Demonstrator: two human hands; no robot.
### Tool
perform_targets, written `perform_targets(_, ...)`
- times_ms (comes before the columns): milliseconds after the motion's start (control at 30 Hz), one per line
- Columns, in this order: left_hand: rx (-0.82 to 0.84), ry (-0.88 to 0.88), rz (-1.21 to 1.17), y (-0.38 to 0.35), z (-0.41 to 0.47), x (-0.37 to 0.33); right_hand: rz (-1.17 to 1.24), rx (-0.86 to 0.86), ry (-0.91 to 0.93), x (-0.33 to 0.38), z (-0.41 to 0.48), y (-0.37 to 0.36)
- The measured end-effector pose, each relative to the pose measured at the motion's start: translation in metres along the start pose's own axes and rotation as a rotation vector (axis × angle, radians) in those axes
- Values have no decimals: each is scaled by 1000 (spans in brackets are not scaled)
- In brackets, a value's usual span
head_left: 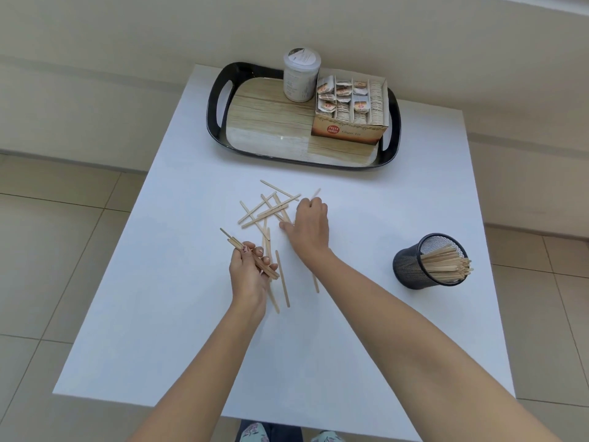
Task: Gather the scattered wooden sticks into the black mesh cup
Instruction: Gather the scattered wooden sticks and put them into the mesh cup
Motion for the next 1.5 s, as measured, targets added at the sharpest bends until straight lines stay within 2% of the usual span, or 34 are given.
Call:
perform_targets(167, -5, 11, 15, 7, 1, 0, 57, -31, -123, 3, 7, 0)
perform_targets(600, 20, 62, 33, 9, -2, 2, -6, 146, -245, -1, 20, 8)
perform_targets(767, 30, 82, 103, 8, -2, 4, -40, 156, -221, -11, 7, 6)
perform_targets(967, 56, 135, 155, 4, -4, 8, -14, 171, -311, -29, -11, 8)
perform_targets(1200, 122, 189, 289, -9, -6, 14, 308, 111, -377, -41, -40, 19)
perform_targets(1367, 220, 132, 478, -20, -5, 15, 601, 82, -315, -30, -82, 23)
perform_targets(1500, 367, 130, 492, -32, -13, 17, 657, 75, -231, -19, -105, 18)
Point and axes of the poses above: each hand's wrist, its own z-axis towards the middle knuckle, its own y-axis out of the back of the hand, x = y × z, the point moved 5 cm from there along z, towards the middle knuckle, and after that the axes turned 1 degree about x, right-handed, at the moved point
